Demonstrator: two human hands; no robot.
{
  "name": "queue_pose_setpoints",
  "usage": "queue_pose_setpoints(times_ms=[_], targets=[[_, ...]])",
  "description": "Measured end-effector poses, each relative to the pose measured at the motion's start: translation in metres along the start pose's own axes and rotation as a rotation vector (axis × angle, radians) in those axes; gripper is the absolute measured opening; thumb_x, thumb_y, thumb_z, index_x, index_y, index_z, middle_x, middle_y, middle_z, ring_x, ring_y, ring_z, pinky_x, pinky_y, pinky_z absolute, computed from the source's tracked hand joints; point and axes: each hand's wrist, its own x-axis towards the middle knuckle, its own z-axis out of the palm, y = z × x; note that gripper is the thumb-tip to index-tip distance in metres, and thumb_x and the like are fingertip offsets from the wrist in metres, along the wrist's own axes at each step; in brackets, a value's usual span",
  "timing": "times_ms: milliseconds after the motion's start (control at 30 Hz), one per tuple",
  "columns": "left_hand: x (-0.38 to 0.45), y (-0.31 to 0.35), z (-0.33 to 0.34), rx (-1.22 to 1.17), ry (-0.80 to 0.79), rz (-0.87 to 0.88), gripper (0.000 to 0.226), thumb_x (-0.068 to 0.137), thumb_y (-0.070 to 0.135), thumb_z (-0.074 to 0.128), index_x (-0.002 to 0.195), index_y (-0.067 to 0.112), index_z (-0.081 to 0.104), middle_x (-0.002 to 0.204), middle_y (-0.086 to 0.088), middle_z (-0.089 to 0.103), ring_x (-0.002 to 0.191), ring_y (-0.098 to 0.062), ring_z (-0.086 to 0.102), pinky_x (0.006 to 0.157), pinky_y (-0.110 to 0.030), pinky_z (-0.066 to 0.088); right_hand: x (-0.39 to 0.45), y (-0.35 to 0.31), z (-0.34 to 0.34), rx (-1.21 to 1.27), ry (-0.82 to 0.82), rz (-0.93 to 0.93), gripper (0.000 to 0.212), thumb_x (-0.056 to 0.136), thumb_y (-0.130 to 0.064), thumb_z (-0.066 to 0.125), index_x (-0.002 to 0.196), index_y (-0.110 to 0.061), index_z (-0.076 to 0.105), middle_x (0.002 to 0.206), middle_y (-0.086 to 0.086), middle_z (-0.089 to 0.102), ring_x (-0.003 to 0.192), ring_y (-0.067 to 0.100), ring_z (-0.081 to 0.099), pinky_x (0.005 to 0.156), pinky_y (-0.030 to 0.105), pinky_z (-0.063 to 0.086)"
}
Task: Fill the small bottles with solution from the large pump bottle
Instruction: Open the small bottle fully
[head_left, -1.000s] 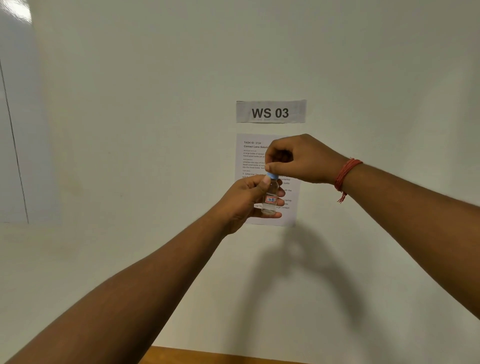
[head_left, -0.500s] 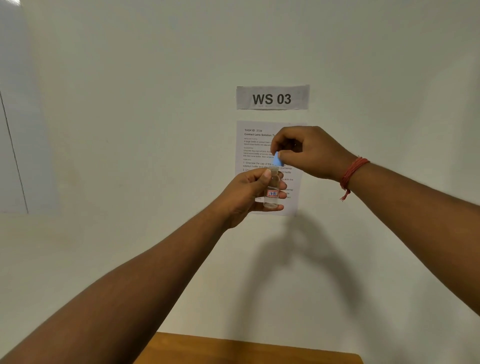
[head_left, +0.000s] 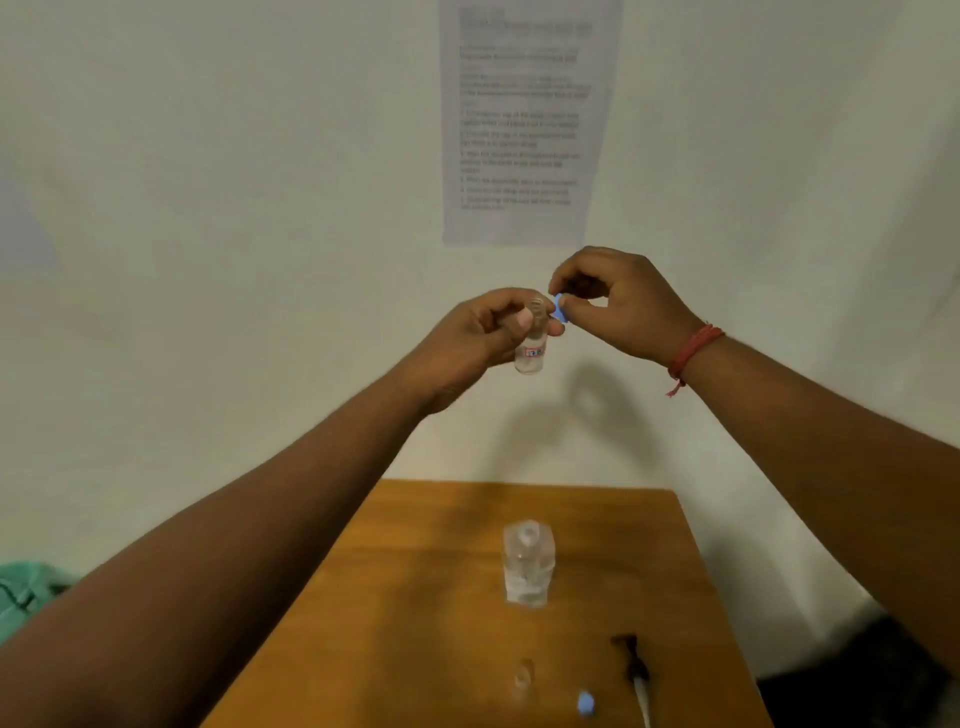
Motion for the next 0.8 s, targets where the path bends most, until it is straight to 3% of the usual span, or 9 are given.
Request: queue_pose_setpoints(times_ms=[200, 400, 633, 800], targets=[[-0.066, -0.077, 0.024, 0.019, -0.030, -0.095, 0.019, 0.102, 0.015, 0.057, 0.119, 0.014, 0.065, 0.120, -0.005, 0.075, 0.121, -0.021, 0.066, 0.102, -0.038, 0.053, -0.101, 0.038, 0.063, 0.006, -0.131, 0.093, 0.011, 0.085, -0.005, 0.063, 0.092, -0.010, 0.069, 0.088, -0.003, 0.064, 0.079, 0.011, 0.060, 0.074, 0.023, 0.052], [-0.141, -0.156, 0.052, 0.011, -0.066, -0.302, 0.020, 0.097, 0.002, 0.062, 0.117, 0.000, 0.066, 0.118, -0.008, 0.075, 0.118, -0.017, 0.067, 0.093, -0.028, 0.055, -0.206, 0.057, 0.119, 0.046, -0.298, 0.168, 0.013, 0.080, -0.005, 0.072, 0.091, -0.009, 0.068, 0.086, 0.003, 0.064, 0.077, 0.015, 0.062, 0.071, 0.026, 0.052], [-0.207, -0.219, 0.087, 0.060, -0.138, -0.459, 0.024, 0.095, -0.002, 0.064, 0.119, -0.002, 0.067, 0.122, -0.007, 0.072, 0.111, -0.008, 0.067, 0.091, -0.020, 0.052, -0.310, 0.057, 0.169, 0.088, -0.459, 0.226, 0.015, 0.081, -0.011, 0.073, 0.095, -0.011, 0.068, 0.092, 0.001, 0.065, 0.080, 0.014, 0.059, 0.072, 0.026, 0.049], [-0.233, -0.251, 0.101, 0.055, -0.157, -0.553, 0.026, 0.096, 0.003, 0.065, 0.121, 0.004, 0.069, 0.121, -0.004, 0.073, 0.115, -0.018, 0.068, 0.102, -0.034, 0.053, -0.363, 0.057, 0.195, 0.104, -0.529, 0.302, 0.017, 0.086, -0.016, 0.067, 0.103, -0.012, 0.068, 0.102, 0.001, 0.062, 0.090, 0.015, 0.059, 0.079, 0.027, 0.047]])
